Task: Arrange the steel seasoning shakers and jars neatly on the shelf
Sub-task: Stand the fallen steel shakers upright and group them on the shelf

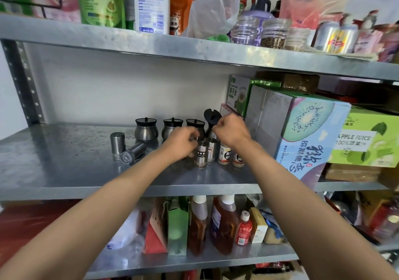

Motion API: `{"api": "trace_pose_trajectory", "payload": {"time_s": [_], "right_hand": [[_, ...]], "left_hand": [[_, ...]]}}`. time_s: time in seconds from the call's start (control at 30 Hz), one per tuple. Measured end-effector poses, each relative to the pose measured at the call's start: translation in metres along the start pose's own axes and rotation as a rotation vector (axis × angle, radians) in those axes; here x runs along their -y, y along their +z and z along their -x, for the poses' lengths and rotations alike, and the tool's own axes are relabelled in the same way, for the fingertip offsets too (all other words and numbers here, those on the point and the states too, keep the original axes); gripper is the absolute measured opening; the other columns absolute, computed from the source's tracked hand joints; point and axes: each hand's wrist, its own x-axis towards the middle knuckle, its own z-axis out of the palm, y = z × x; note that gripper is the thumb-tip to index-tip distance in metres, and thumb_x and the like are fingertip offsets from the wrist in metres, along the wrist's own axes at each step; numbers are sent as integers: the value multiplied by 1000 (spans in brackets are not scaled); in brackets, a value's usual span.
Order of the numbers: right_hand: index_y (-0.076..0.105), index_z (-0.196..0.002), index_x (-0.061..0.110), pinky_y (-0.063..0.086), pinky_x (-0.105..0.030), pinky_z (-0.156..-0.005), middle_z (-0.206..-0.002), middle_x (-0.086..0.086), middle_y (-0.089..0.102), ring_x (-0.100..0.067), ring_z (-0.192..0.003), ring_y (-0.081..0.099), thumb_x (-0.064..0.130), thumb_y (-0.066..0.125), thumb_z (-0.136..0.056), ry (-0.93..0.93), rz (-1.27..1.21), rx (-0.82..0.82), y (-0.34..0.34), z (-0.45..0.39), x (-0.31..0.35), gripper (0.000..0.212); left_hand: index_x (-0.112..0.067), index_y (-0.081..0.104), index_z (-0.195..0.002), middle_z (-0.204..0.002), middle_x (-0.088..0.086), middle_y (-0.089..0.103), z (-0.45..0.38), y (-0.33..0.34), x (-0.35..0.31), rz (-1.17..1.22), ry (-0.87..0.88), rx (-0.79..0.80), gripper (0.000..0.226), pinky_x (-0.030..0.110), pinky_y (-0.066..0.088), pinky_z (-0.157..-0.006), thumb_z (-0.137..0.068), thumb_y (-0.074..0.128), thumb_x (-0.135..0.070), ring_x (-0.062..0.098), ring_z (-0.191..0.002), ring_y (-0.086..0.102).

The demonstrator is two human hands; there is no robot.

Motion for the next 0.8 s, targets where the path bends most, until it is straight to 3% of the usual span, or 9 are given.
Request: {"api": "trace_pose_trajectory", "payload": {"time_s": [0.07,0.2,0.37,0.53,0.6,0.7,0.8], "right_hand": [[66,-66,9,58,-41,-76,-73,-9,69,-28,-77,67,24,60,-83,-9,0,8,0,-3,-2,23],[67,-66,12,51,-48,-93,-76,-6,70,-27,-92,66,29,61,-83,-45,7,34,0,-11,-6,25],[69,-71,12,53,-45,-89,-81,-8,71,-27,-88,66,28,62,-86,-59,32,49,0,-26,-10,23],[65,-65,15,52,-42,-93,-87,-9,72,-27,-101,64,30,61,-86,-74,28,59,10,-39,-15,27],[66,-67,14,52,-42,-91,-89,-10,72,-27,-97,64,31,60,-87,-79,33,58,15,-45,-18,27],[65,-69,11,56,-41,-80,-75,-9,69,-27,-80,65,31,58,-87,-84,33,83,22,-53,-22,28],[67,-71,11,56,-41,-81,-80,-10,70,-28,-86,66,31,58,-87,-92,17,83,23,-56,-27,27]], "left_hand": [[-11,68,-101,-103,6,71,-4,-5,7,-23,1,-18,20,37,53,-89,-85,59,-5,20,-95,66],[-10,69,-99,-101,7,71,-16,-12,19,-24,-22,-41,17,37,51,-93,-85,59,-4,21,-96,65],[-12,68,-95,-102,7,70,-33,-7,25,-59,-76,10,20,38,51,-92,-84,57,0,23,-96,63],[-13,70,-98,-106,9,70,-58,13,29,-167,-39,113,27,35,51,-90,-85,54,3,26,-102,64],[-19,71,-106,-112,6,70,-68,18,30,-212,-22,165,31,27,49,-88,-87,54,-1,23,-105,64],[-26,71,-108,-117,2,69,-81,26,34,-252,-4,249,33,25,46,-86,-88,54,-6,21,-108,63],[-26,69,-101,-111,4,69,-92,35,33,-274,-29,299,20,30,50,-87,-90,55,-17,22,-102,64]]}}
